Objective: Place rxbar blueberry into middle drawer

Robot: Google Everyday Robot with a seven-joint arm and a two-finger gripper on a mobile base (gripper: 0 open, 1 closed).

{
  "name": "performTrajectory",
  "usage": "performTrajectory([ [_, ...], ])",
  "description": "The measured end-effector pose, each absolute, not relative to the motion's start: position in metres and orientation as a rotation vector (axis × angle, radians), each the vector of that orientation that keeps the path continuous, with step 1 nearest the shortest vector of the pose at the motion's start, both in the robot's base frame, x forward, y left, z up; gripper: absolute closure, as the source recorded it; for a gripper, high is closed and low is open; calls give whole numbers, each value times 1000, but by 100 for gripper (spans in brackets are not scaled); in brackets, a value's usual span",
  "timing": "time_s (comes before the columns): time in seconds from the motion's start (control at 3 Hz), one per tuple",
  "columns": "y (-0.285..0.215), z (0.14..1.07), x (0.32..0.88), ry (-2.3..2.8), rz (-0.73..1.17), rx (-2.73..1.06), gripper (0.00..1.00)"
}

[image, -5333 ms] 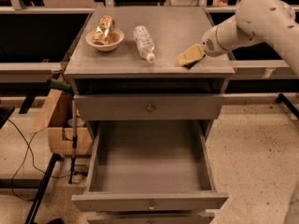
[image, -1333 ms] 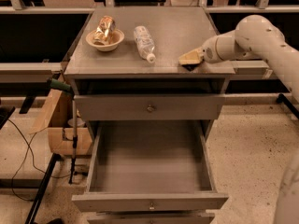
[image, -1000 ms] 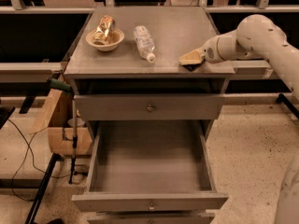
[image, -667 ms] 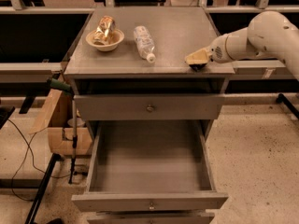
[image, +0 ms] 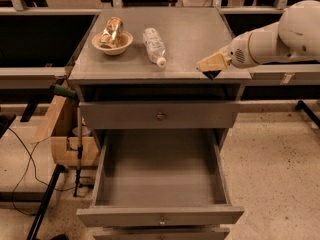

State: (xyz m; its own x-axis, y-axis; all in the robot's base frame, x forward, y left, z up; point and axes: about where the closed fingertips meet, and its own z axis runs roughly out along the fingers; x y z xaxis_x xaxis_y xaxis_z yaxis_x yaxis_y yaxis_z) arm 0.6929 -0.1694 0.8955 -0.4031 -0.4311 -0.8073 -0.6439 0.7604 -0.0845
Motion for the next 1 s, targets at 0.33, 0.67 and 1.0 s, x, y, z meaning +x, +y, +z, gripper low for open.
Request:
performTrajectory([
  [0.33, -164, 885, 649, 2053, 375, -931, 100],
  [0.67, -164, 852, 621, 2086, 451, -1123, 100],
  [1.0, -161, 847, 611, 2102, 477, -1165, 100],
])
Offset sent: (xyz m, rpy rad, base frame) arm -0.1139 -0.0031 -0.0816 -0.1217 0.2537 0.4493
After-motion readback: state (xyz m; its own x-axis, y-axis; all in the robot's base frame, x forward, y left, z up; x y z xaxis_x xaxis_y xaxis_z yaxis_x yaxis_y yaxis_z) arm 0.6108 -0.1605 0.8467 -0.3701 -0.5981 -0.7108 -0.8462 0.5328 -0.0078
